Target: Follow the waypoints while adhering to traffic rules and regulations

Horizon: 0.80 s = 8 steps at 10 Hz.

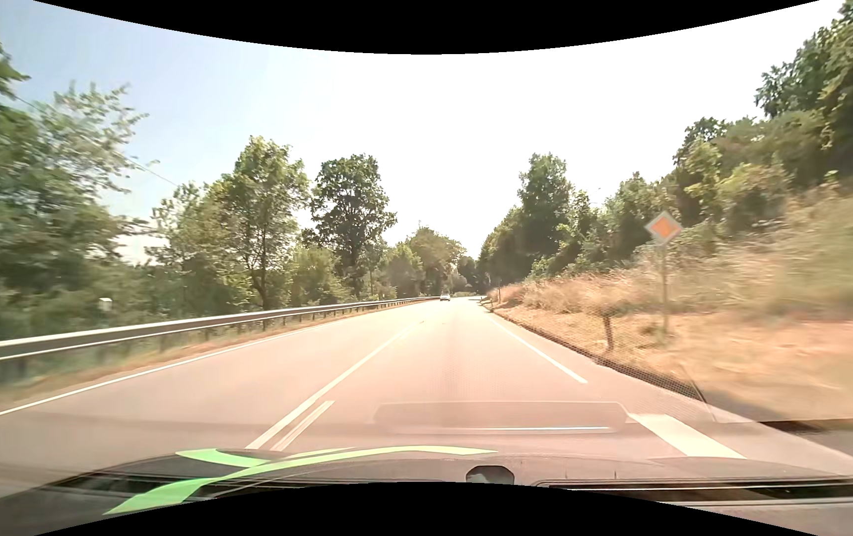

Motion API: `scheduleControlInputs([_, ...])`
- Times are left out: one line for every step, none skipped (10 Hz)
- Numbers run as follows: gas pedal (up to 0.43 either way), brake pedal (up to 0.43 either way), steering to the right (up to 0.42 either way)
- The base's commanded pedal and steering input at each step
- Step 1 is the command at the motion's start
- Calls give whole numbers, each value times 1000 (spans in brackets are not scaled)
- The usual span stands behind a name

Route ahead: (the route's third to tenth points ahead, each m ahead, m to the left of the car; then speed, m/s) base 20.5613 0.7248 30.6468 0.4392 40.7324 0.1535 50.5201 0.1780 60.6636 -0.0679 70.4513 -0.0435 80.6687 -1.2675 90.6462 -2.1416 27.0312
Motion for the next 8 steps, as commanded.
scheduleControlInputs([220,0,2])
scheduleControlInputs([220,0,2])
scheduleControlInputs([220,0,2])
scheduleControlInputs([220,0,2])
scheduleControlInputs([220,0,3])
scheduleControlInputs([228,0,3])
scheduleControlInputs([240,0,3])
scheduleControlInputs([248,0,3])
